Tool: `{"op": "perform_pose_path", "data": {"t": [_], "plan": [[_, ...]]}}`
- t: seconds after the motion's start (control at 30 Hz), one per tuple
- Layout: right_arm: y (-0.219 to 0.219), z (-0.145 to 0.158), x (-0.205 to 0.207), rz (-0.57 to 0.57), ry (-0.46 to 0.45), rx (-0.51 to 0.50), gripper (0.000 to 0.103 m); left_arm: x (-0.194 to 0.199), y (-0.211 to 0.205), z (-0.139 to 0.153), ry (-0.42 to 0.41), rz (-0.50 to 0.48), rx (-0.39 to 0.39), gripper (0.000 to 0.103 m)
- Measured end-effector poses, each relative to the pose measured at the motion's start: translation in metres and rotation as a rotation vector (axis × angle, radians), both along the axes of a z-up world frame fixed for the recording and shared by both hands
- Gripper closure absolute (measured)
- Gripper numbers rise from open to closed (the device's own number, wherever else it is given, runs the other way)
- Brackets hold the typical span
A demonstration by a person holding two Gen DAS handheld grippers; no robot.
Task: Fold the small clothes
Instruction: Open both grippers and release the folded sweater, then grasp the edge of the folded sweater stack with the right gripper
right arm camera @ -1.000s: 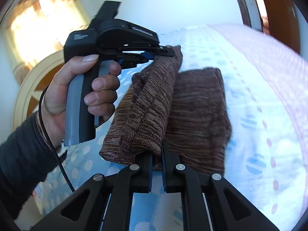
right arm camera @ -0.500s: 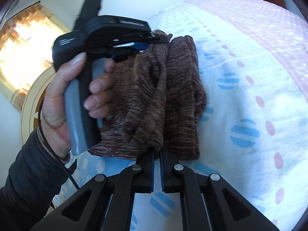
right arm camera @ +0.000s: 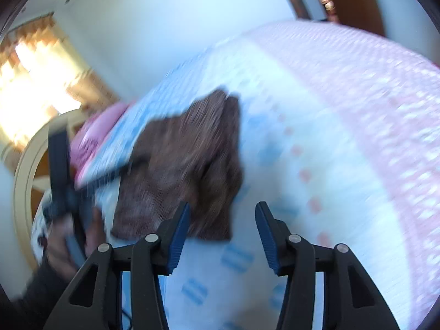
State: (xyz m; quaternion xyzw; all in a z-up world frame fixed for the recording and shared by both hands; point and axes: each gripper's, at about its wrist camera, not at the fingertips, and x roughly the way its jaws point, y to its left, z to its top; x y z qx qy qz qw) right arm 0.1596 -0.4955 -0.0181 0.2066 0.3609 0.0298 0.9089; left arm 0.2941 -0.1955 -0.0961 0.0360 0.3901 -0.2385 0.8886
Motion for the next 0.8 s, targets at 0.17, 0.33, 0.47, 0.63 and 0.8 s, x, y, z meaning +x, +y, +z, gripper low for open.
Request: {"op": "perform_pose_path", "data": {"t": [0.17, 0.33, 0.47, 0.63, 0.8], "plan": [[0.009, -0.001, 0.056, 0.035, 0.068, -0.012, 0.053, -0.022, -0.002, -0.004, -0.104, -0.024, 0.067, 0.044], [0.046, -0.022, 0.054, 0.106, 0.157, -0.118, 0.098, -0.029, 0.003, -0.005, -0.149, -0.018, 0.084, 0.036], [0.035, -0.032, 0.025, 0.062, 0.155, -0.112, 0.099, -0.023, 0.023, -0.011, -0.093, 0.019, 0.010, 0.021], [0.032, -0.027, 0.034, 0.063, 0.157, -0.160, 0.089, -0.009, 0.029, -0.026, 0.026, 0.036, -0.019, 0.015], [0.018, 0.000, 0.060, -0.019, 0.092, -0.164, 0.075, -0.008, 0.033, -0.035, 0.076, 0.031, -0.038, 0.011]]}}
